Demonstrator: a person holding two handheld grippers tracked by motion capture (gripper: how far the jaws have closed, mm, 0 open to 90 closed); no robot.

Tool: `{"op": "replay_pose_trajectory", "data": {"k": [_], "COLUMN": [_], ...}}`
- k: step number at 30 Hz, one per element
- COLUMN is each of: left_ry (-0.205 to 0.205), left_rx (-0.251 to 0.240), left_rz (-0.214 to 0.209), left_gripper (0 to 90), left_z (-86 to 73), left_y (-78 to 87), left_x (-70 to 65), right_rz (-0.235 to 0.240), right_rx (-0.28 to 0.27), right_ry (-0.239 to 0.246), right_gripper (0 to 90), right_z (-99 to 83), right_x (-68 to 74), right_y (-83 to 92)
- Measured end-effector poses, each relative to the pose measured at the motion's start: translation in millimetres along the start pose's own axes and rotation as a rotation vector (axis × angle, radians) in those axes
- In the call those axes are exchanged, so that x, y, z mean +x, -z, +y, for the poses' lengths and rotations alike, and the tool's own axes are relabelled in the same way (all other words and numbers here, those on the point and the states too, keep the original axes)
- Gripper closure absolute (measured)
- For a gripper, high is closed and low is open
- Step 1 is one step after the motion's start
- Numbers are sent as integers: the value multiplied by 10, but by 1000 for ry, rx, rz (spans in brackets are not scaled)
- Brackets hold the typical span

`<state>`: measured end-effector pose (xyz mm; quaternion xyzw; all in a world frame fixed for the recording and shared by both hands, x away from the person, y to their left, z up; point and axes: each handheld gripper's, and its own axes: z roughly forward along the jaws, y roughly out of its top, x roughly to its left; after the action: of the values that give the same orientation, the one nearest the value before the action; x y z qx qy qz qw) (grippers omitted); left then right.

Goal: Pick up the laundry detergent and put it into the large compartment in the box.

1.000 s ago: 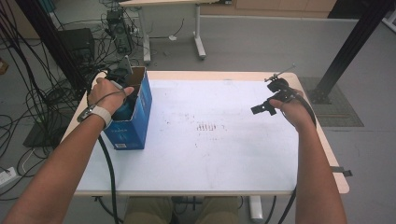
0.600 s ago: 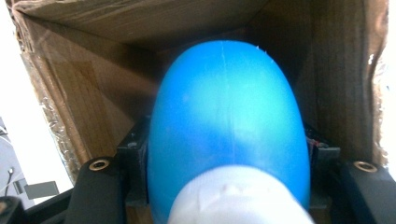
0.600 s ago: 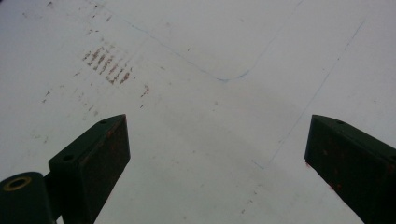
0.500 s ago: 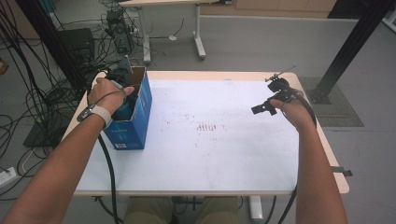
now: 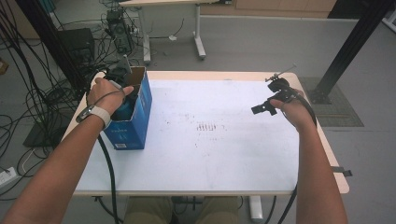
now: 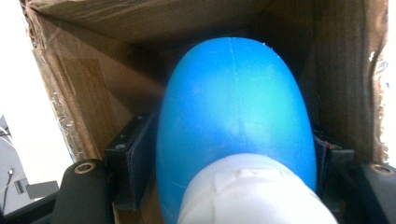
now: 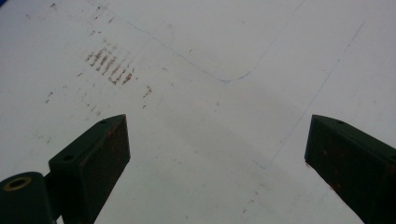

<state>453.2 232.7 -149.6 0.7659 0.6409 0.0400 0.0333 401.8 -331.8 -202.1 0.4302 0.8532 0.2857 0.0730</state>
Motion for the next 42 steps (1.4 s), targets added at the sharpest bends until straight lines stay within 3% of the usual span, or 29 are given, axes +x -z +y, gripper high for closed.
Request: {"op": "replay_pose_trajectory", "data": {"k": [23, 27, 42], "left_ry": [-29, -28, -57], "left_rx": [-25, -59, -48], "left_rz": [-24, -33, -25], "left_gripper": [273, 266, 147], "left_z": [-57, -118, -103], "left_y": [101, 140, 268], "left_x": [62, 83, 68], "right_rz": [-2, -3, -8], "right_rx": [-2, -3, -5], "right_ry": [1, 4, 0], "right_gripper": [67, 67, 67], "right_z": [-15, -13, -21], "right_x": [19, 25, 49], "right_y": [38, 49, 100]}}
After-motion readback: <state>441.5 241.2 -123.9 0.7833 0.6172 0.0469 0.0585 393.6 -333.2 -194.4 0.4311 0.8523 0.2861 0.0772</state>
